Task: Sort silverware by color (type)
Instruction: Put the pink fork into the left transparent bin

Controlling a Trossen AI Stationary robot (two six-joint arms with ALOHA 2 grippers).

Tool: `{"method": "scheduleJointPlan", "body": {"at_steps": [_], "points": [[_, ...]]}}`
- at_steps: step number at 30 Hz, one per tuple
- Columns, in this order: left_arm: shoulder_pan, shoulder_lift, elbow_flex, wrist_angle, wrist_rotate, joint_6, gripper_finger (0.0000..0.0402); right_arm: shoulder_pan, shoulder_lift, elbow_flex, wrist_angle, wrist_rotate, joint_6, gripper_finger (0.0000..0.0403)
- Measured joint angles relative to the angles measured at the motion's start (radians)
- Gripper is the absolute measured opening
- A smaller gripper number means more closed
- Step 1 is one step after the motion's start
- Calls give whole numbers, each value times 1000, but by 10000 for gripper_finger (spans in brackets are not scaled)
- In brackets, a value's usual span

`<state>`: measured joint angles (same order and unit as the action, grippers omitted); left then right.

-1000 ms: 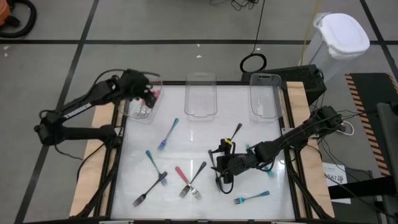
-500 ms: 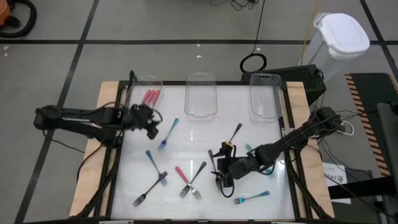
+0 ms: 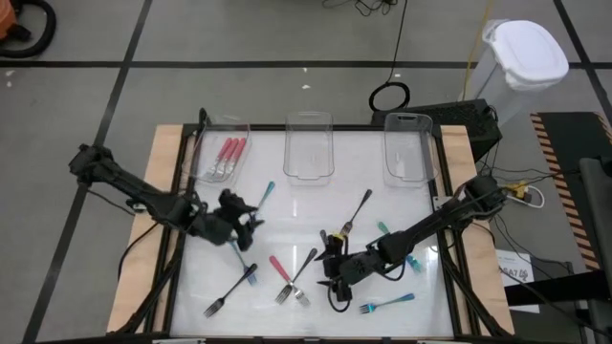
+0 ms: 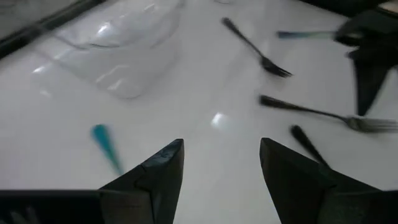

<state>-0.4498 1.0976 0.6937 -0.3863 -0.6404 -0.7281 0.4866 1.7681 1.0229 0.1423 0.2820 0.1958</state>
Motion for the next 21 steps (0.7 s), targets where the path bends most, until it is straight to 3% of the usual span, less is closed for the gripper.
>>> {"method": "scheduleJointPlan", "body": {"at_steps": [5, 14, 21], "points": [[-95, 115, 0, 158, -76, 1, 209, 20, 23, 0, 48, -19, -6, 299], [-190, 275, 0, 395, -170, 32, 209, 160, 26, 0, 67, -12, -52, 282], [-197, 294, 1, 567, -182, 81, 209, 218, 34, 9, 71, 134, -136, 269]]}}
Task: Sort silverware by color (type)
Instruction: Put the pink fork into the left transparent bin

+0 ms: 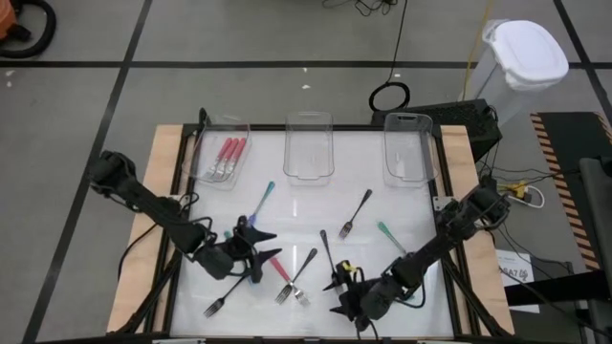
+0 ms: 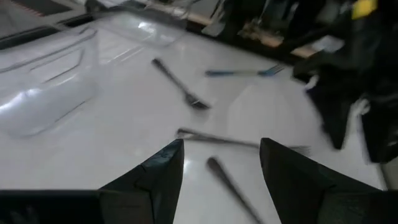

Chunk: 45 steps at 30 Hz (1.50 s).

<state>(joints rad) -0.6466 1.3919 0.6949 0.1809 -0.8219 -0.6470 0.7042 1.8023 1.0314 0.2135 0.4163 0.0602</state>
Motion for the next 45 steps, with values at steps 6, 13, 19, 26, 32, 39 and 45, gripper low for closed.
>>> {"method": "scheduleJointPlan", "body": {"at_steps": [6, 13, 19, 26, 32, 39, 45], "points": [[-16, 42, 0, 111, 0, 49, 209, 5, 100, 113, 0, 3, -88, 260], [-30, 83, 0, 165, 0, 51, 209, -8, 242, 284, -77, 2, -205, 245], [-30, 88, 0, 166, 0, 52, 209, -51, 305, 339, -139, 4, -215, 226], [-30, 88, 0, 168, 0, 60, 209, -91, 330, 339, -164, -2, -204, 208], [-30, 88, 0, 169, 0, 86, 209, -111, 333, 340, -163, -30, -203, 185], [-30, 88, 0, 168, 0, 92, 209, -127, 334, 340, -166, -59, -203, 121], [-28, 88, 0, 168, 0, 111, 209, -129, 333, 340, -152, -71, -201, 54]]}}
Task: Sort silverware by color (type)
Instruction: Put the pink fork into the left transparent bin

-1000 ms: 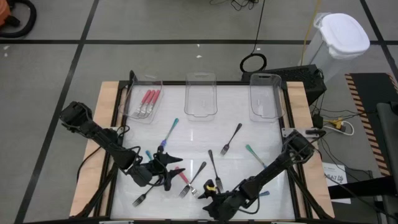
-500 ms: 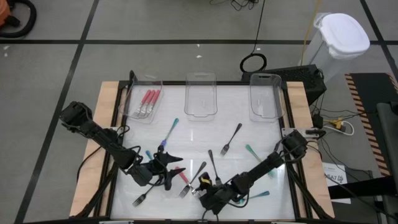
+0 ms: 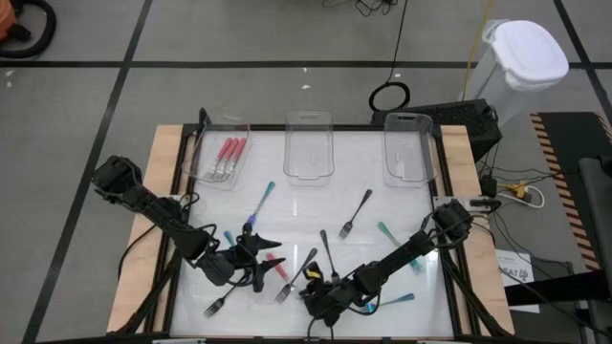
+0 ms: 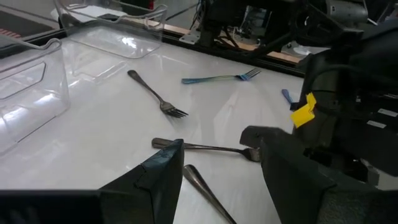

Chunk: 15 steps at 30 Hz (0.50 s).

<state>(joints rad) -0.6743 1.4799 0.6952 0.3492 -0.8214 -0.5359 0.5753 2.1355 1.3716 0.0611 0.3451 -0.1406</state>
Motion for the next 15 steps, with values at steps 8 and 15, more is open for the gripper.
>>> {"method": "scheduleJointPlan", "body": {"at_steps": [8, 15], "points": [[0, 0, 0, 0, 0, 3, 209, 1, -34, 2, -9, 18, -37, 16], [0, -5, -1, 0, -52, 47, 209, 4, -130, 0, -118, 7, -82, 12]]}}
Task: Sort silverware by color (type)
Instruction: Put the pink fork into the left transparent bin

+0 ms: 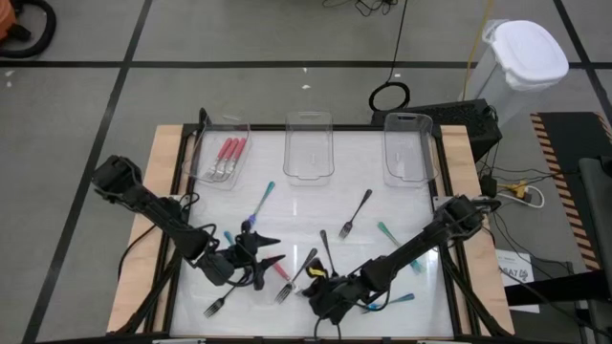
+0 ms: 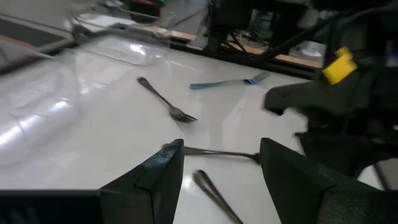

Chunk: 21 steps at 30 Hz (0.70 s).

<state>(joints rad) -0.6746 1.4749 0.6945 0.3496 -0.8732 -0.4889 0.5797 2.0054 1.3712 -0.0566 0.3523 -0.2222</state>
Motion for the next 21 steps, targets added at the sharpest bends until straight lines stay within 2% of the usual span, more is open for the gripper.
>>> {"method": "scheduleJointPlan", "body": {"at_steps": [5, 9, 14, 19, 21], "points": [[-3, -40, 0, 0, -127, 42, 209, 0, -83, -2, -98, 12, -42, 5], [-24, -93, 0, 3, -251, 59, 209, 0, -145, -2, -204, 82, -59, 5], [-49, -135, 0, 2, -321, 110, 209, 0, -220, -2, -287, 152, -82, 4], [-54, -165, 0, -3, -417, 131, 209, -2, -291, -21, -288, 268, -152, 4], [-55, -192, 0, -10, -478, 66, 209, -5, -319, -41, -263, 325, -172, 4]]}}
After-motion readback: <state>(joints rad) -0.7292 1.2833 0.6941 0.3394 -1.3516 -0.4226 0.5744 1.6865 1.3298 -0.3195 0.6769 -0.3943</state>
